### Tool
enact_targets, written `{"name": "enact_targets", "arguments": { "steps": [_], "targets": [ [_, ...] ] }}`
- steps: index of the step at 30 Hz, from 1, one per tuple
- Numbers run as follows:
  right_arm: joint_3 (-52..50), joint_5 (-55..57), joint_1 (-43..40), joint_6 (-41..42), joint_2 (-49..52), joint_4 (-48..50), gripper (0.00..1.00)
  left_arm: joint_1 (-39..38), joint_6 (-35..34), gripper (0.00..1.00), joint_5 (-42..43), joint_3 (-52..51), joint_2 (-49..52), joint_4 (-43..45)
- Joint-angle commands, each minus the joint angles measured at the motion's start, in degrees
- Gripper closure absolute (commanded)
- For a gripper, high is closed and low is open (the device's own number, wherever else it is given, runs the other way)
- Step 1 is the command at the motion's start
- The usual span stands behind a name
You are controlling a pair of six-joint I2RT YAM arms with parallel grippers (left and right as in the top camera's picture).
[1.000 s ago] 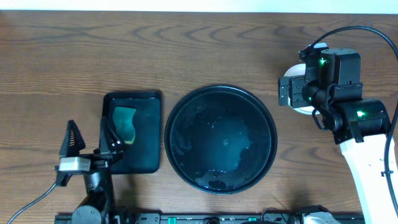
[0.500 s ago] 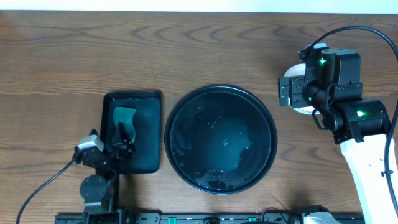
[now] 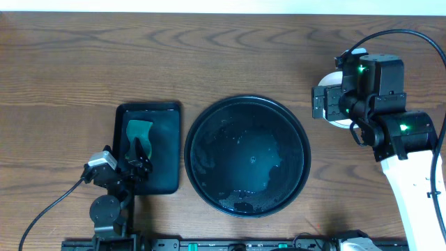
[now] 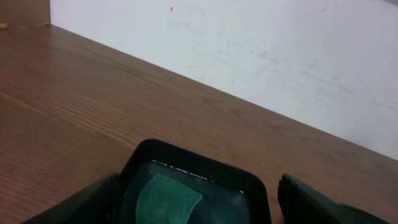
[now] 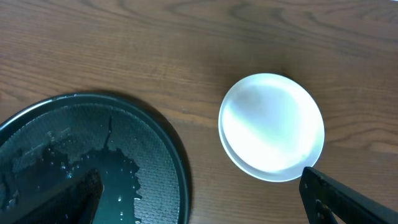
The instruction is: Clean dirty plates on tray and stack at the side
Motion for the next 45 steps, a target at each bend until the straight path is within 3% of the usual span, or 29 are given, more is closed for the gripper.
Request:
{"name": "enact_targets", "arguments": {
  "steps": [1,35,41,45],
  "targets": [
    [0.66,0.37,0.44,-0.66,-0.55,0.07,0.01,0.28,-0.24,0.2,-1.03,-0.52,-0.39,-2.97],
    [0.66,0.37,0.44,-0.66,-0.87,-0.11,0.01,0.28,-0.24,0.2,-1.03,-0.52,-0.39,-2.97],
    [-0.83,0.31,0.13,1.75,-7.28,2.25,0.01,0.28,-0.24,0.19,-1.03,-0.52,-0.39,-2.97],
    [-10.03,0.31,0.11,5.49,-16.28,12.33,0.01,0.28,-0.24,0.2,-1.03,-0.52,-0.39,-2.97]
  ]
}}
